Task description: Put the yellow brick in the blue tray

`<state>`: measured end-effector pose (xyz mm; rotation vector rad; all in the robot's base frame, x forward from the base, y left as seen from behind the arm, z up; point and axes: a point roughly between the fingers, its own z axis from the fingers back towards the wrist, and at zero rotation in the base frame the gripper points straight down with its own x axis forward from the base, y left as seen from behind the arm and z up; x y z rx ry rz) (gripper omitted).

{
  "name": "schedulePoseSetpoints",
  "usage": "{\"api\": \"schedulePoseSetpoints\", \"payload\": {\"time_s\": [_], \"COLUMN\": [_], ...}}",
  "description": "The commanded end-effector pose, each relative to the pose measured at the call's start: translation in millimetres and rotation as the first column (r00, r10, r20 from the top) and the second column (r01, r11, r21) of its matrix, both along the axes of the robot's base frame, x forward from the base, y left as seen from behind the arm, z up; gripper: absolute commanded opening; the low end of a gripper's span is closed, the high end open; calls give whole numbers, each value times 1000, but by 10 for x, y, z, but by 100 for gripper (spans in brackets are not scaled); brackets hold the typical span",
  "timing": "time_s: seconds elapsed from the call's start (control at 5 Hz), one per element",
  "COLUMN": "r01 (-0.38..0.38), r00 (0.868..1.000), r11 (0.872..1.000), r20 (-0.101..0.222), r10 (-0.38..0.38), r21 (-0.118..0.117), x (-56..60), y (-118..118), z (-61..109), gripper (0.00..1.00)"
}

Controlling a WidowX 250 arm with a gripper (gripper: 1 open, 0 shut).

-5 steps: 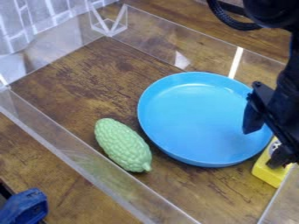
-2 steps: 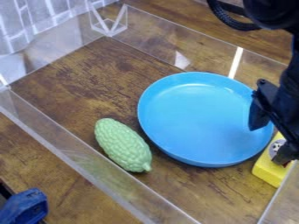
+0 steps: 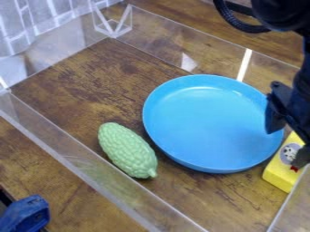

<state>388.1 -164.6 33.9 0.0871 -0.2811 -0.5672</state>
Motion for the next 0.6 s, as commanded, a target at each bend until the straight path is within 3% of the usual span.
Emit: {"api": "schedulePoseSetpoints", "payload": {"time_s": [0.0, 0.4], "r01": [-9, -12], "r00": [997, 996], "r11": [1000, 1000], "r20": [-82, -92], "r10": [11, 12], "r21": [21, -1], "x": [-110, -122], "y": [21, -44], "z": [-448, -576], "gripper": [100, 100]}}
